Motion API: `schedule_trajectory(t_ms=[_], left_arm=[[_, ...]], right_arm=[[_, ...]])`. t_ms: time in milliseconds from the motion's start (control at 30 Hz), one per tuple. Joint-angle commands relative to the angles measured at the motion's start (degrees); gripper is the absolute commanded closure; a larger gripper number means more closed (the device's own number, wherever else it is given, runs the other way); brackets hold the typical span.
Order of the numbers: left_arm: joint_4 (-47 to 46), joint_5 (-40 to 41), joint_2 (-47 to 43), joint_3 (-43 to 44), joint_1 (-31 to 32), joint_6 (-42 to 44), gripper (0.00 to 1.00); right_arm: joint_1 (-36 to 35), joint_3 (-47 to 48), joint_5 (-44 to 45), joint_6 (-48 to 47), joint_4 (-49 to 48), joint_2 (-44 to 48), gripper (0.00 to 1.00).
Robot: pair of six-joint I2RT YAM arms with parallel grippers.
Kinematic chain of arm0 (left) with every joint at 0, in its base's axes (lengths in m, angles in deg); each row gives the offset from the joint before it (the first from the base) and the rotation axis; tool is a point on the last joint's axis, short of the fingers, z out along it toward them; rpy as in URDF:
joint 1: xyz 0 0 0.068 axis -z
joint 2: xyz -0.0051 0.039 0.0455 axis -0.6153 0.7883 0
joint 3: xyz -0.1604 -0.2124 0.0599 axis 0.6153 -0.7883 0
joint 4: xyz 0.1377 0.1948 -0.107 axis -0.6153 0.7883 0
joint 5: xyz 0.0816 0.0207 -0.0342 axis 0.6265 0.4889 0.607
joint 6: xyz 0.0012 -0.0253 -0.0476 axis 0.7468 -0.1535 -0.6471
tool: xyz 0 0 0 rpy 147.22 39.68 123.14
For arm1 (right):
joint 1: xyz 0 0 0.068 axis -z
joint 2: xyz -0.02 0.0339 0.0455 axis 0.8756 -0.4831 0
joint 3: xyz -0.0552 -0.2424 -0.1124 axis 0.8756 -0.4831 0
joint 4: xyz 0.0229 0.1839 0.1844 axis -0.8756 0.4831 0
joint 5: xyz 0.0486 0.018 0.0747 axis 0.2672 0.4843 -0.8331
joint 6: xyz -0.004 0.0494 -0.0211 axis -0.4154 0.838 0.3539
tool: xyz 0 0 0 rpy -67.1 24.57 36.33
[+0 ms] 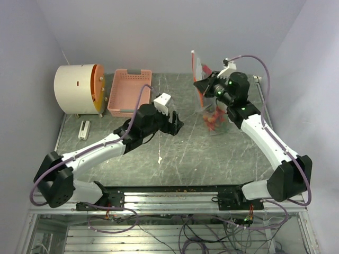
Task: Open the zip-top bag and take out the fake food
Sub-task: Adjust the zipper food storage bag at the center of the board.
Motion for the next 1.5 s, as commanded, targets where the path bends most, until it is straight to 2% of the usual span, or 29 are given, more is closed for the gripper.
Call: schedule_trajectory(t_ms=[0, 133, 233, 367, 500, 700, 900, 1200, 1467], left_arm=[[-3.2, 1.2, -3.9, 0.4, 0.3, -2.6, 0.12], [-2.6, 5.2, -4.5, -0.1, 0.3, -3.2, 0.11], [-0.7, 11.7, -4.2, -0.5, 0.3, -5.3, 0.11], [2.5, 21.4, -3.3, -1.7, -2.2, -15.1, 0.15], [-5.4, 16.5, -3.7, -8.1, -7.8, -27.8, 0.17], [-12.3, 12.4, 1.1, -10.6, -8.5, -37.5, 0.18], [-15.3, 9.2, 5.9, -8.7, -8.4, -41.5, 0.22], [-13.5, 17.3, 0.6, -10.6, -8.0, -45.6, 0.24], [-8.2, 17.8, 4.1, -7.3, -8.0, -45.1, 0.22]], right_arm=[[-6.8, -0.9, 12.1, -8.1, 6.2, -1.6, 1.0], [-9.4, -4.1, 13.3, -7.9, 5.6, -3.6, 1.0], [-11.3, -6.3, 13.0, -7.3, 5.0, -4.0, 1.0], [-12.6, -10.5, 12.5, -6.5, 2.4, -3.2, 1.0], [-12.7, -15.0, 11.0, -5.1, -0.4, -3.1, 1.0], [-13.4, -18.3, 9.6, -4.0, -3.9, -3.7, 1.0], [-15.1, -19.1, 11.1, -5.3, -5.0, -3.4, 1.0], [-22.1, -20.8, 18.1, -10.6, -6.2, -1.6, 1.0], [-29.5, -19.5, 25.9, -14.6, -6.3, -2.4, 1.0]])
